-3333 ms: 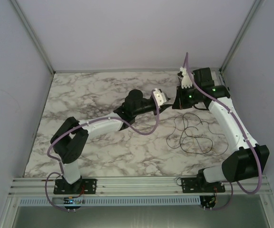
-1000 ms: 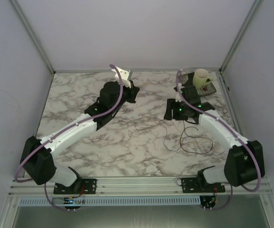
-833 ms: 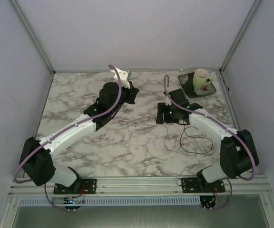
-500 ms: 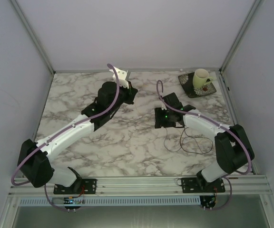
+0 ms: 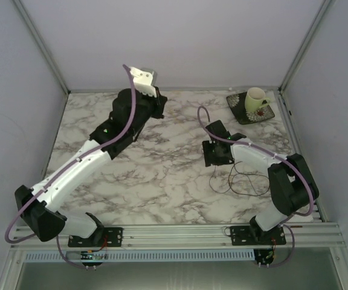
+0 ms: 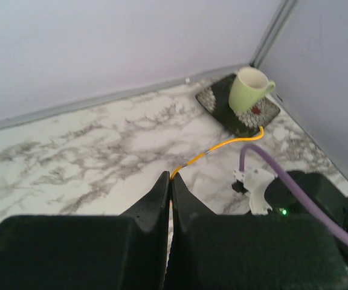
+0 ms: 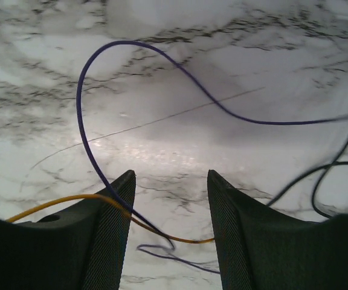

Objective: Zip-tie the wires
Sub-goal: Untie the cable at the center of the board.

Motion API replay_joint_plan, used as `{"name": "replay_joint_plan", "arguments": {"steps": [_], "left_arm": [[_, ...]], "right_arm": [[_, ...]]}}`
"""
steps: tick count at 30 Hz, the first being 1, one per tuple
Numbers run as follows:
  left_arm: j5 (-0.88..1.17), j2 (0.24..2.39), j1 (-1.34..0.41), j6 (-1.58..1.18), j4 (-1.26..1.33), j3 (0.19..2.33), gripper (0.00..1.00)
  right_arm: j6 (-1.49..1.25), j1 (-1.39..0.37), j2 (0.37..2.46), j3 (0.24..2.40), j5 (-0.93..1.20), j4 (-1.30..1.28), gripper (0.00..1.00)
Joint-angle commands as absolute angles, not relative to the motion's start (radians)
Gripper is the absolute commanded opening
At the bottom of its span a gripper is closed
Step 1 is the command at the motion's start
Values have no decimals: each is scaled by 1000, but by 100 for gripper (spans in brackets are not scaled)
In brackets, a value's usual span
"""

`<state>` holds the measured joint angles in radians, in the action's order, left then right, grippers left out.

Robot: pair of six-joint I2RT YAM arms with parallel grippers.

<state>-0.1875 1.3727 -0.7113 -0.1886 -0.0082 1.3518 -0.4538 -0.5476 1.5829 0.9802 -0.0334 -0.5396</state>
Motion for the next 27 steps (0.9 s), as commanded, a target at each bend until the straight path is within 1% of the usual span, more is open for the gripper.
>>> {"name": "replay_joint_plan", "arguments": {"steps": [1, 8, 16, 20, 24, 27], "left_arm": [[-271, 1352, -687, -152, -112, 1482, 0], [-326, 1337, -660, -141, -191, 1619, 0], [-441, 1318, -641, -104, -294, 1709, 0], [-440, 1299, -637, -108, -292, 1704, 0], [-431, 1291, -637, -119, -288, 1676, 0], [-441, 1279, -638, -130, -277, 1632, 0]], "right_arm": [[-454, -515, 1594, 976, -147, -602, 50], [-496, -413, 1574, 948, -258, -636, 50], [-510, -239, 1517, 924, -401, -692, 50], [-476, -216, 1480, 954, -355, -683, 51], [-426, -221, 1388, 962, -185, -591, 53], [-425, -224, 1320, 946, -87, -527, 56]]}}
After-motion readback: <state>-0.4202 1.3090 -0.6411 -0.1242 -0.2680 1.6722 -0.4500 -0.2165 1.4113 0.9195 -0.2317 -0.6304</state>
